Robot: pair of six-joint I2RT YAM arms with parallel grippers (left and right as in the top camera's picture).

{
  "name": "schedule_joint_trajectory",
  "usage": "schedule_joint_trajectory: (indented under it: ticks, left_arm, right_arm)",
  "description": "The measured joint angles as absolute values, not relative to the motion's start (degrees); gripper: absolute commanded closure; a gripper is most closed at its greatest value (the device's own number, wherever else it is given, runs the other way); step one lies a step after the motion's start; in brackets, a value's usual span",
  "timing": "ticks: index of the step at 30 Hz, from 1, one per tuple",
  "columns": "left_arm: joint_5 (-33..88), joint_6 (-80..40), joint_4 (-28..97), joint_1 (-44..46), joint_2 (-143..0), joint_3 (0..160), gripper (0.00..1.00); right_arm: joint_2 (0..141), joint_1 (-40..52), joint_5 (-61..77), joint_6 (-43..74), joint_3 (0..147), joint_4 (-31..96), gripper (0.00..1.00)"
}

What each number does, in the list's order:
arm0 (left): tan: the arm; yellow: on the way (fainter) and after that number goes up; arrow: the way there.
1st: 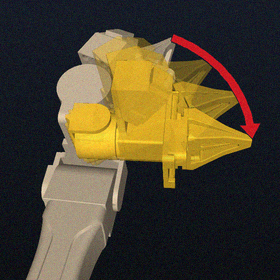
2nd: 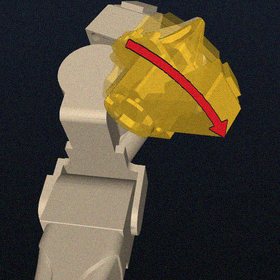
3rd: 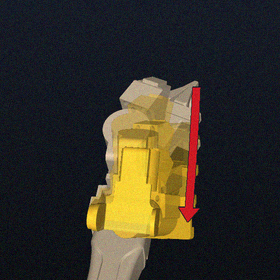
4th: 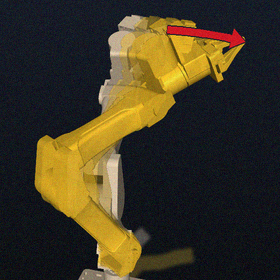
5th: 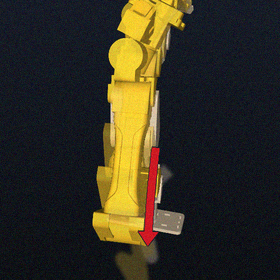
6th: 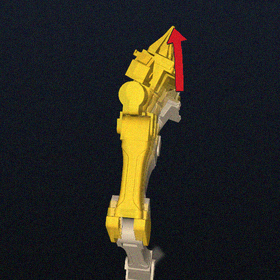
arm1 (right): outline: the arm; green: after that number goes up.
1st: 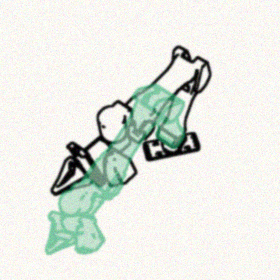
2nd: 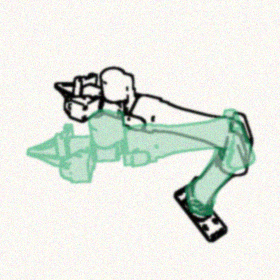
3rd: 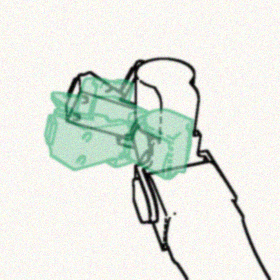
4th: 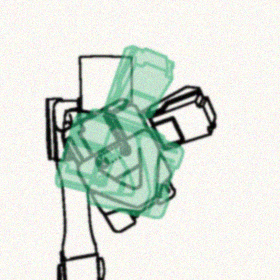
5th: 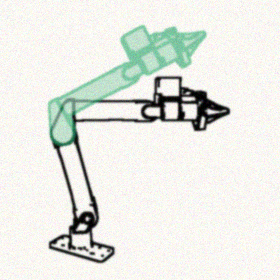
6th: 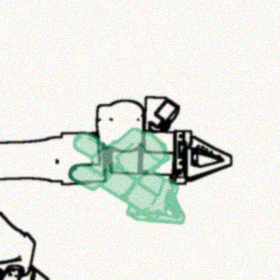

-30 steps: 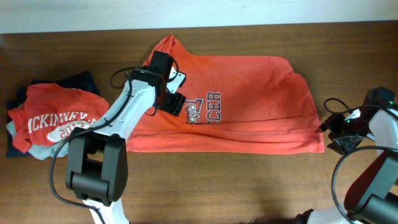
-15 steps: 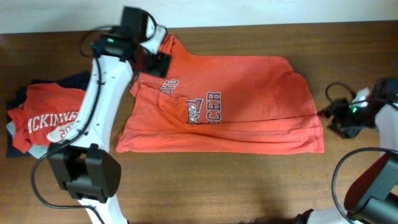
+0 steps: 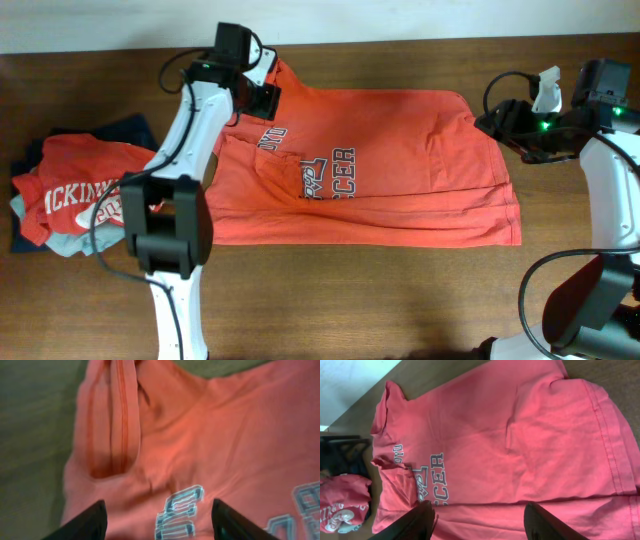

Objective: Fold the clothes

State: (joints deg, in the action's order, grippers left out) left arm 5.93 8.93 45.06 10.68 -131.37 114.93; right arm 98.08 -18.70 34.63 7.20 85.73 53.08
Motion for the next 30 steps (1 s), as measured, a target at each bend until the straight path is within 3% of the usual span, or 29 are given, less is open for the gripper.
schedule_joint_trajectory:
  ticks: [11,15,18,19,30]
  left_arm:
    - [0.23,9.69,38.24,10.44,-134.89,114.91,0.51]
    - [-0.91,10.02,37.85,9.87,-137.38,114.96,0.71]
    - [-1.65,10.07,37.43,9.61,-139.35,114.96,0.96]
    - [-2.04,10.46,37.41,9.56,-139.44,114.98,1.00]
    - [-6.42,10.33,56.60,9.56,-139.83,144.33,0.98]
  right_arm:
    - [98.08,-18.70,32.82,7.22,85.73,55.61,0.37]
    - [98.08,-18.70,31.73,7.25,85.73,56.58,0.37]
    - [98.08,-18.70,31.35,7.22,85.73,56.64,0.37]
    - [98.08,-18.70,31.31,7.22,85.73,56.62,0.37]
    - [98.08,-18.70,29.82,7.14,85.73,57.98,0.37]
